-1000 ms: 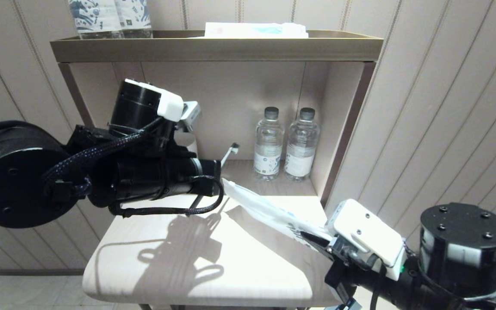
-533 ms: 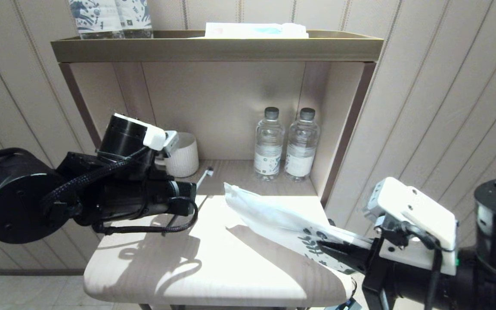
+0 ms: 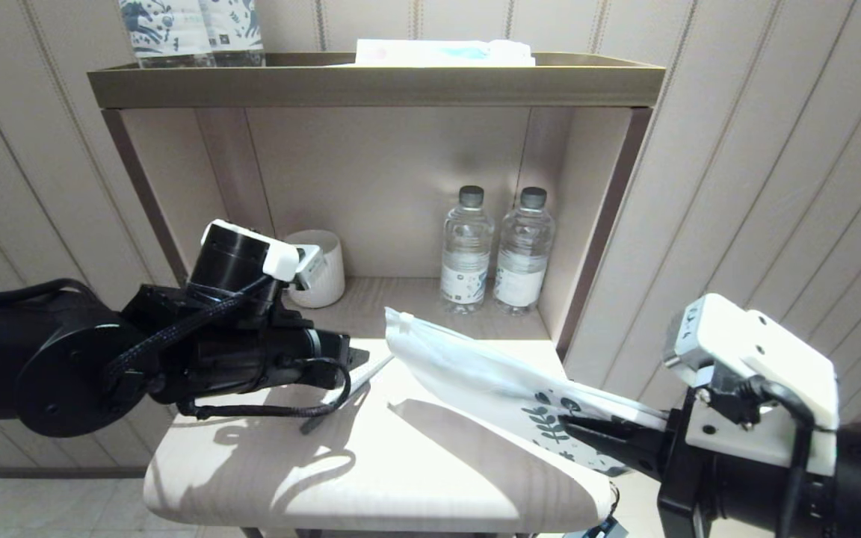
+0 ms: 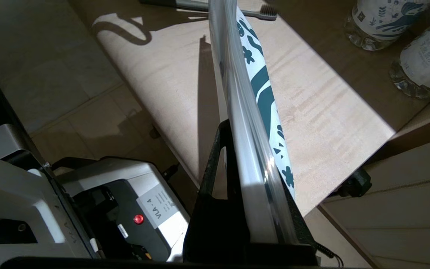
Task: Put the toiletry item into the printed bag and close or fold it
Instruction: Place the toothbrush in the storage bag, then hand it to the other hand
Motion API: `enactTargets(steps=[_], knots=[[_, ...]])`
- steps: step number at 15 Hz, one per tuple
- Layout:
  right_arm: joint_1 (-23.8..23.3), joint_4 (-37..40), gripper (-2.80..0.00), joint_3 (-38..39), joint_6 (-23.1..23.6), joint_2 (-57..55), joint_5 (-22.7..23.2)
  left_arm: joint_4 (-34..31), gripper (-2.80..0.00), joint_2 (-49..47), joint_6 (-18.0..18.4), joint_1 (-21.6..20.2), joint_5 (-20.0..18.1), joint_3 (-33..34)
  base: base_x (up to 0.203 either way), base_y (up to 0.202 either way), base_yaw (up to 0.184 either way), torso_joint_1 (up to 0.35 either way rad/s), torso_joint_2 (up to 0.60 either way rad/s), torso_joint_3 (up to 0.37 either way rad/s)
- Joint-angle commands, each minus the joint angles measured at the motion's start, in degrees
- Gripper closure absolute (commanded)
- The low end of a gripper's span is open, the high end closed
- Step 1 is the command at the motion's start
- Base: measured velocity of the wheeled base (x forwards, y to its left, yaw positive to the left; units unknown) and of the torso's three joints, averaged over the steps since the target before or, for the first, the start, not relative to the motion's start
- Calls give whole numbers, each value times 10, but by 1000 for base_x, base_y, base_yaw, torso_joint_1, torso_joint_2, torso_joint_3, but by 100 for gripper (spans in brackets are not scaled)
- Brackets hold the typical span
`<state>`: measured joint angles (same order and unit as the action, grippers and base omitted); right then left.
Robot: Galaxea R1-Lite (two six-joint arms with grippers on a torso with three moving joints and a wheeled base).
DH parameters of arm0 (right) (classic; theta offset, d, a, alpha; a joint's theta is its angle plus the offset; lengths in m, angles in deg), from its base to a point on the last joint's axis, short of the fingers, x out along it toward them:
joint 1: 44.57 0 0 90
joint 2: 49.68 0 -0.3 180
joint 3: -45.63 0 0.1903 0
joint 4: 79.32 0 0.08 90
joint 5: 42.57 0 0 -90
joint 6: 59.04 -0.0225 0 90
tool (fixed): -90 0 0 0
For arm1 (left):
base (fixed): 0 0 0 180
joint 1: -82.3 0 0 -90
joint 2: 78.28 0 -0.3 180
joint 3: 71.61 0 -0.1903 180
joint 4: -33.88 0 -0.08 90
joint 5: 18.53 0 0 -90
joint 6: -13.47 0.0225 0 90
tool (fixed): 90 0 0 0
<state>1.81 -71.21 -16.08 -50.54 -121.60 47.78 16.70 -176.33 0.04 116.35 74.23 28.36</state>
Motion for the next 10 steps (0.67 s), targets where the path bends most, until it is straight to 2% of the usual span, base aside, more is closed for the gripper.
enactTargets(steps=[1, 6, 8, 9, 10], knots=[[-3, -1, 0, -1, 0, 0, 10, 5, -280, 5, -1, -6, 0, -6, 0, 0, 0, 0, 0, 0], [-7, -1, 0, -4, -4, 3, 13, 21, -280, 36, -2, -10, -4, -27, 0, 0, 0, 0, 0, 0], [-7, 0, 0, -12, -17, 3, 27, 17, -280, 66, -1, -17, -59, -26, 0, 0, 0, 0, 0, 0], [-13, 0, 0, -14, -29, 3, 45, 15, -280, 81, 0, -29, -108, -18, 0, 0, 0, 0, 0, 0], [-21, 0, 0, -14, -35, 3, 64, 12, 0, 93, 0, -54, -167, -8, 0, 0, 0, 0, 0, 0]])
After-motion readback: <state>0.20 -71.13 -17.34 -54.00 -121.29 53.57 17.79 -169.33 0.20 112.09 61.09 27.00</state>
